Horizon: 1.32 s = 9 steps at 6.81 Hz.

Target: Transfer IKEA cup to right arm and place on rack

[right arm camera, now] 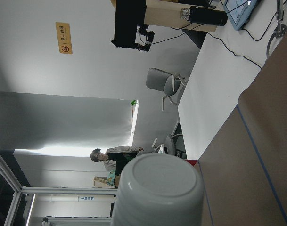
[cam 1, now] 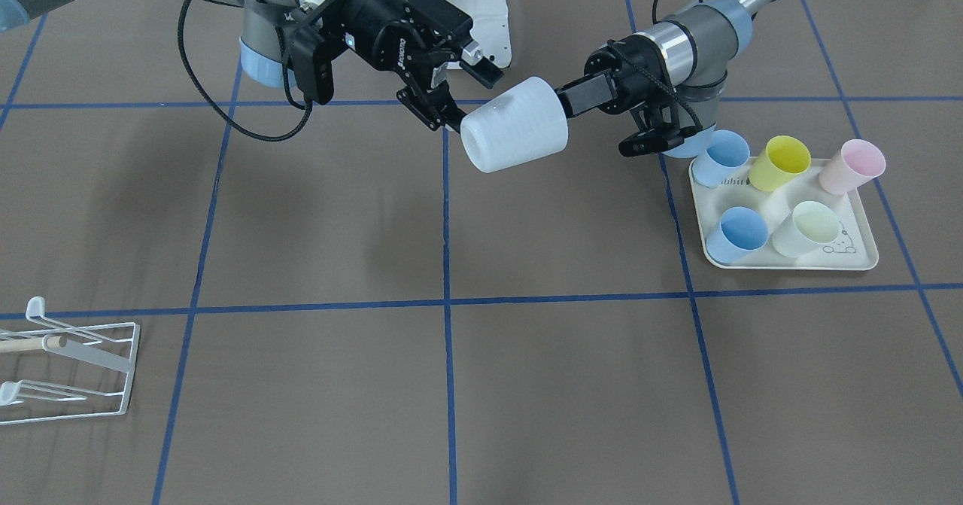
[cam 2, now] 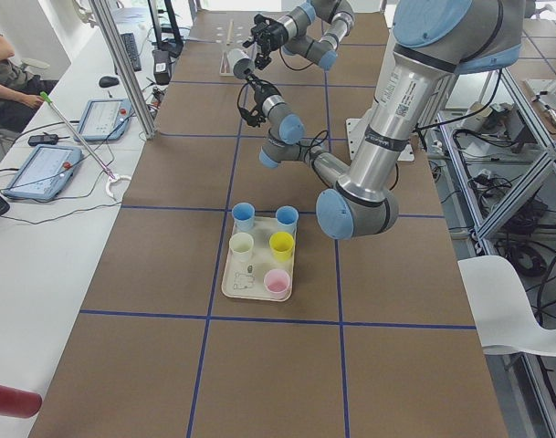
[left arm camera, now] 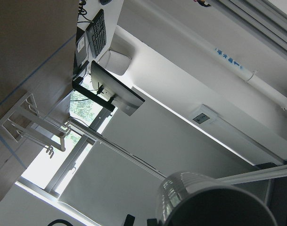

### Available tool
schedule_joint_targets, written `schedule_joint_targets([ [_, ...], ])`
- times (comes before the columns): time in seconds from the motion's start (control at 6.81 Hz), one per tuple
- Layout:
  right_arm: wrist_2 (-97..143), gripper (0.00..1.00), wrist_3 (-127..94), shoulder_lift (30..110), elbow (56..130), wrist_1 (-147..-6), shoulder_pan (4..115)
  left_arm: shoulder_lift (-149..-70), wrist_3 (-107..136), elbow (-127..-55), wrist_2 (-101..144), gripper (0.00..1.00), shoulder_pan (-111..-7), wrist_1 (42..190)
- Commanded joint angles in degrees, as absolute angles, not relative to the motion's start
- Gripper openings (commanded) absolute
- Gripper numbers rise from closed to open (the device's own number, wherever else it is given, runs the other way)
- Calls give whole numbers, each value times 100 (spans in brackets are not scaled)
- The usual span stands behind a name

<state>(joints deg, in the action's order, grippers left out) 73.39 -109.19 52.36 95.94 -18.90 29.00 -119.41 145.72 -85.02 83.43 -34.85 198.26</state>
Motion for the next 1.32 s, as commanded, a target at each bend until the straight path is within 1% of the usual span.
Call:
schedule_joint_targets([
  [0.0,7313,99,-10916,5229,9519,-1890,2909,-11962,14563,-8499,8341,0,-3420,19819],
  [0.59,7286,98,-10925,5221,9484,-1890,2909,-12041,14203,-8508,8350,0,-3278,19802],
  [0.88,7277,95,-10925,5221,9475,-1890,2909,-12032,14203,-8499,8350,0,-3270,19802],
  [1.17,7277,95,-10925,5221,9475,-1890,2909,-12032,14203,-8490,8350,0,-3270,19802],
])
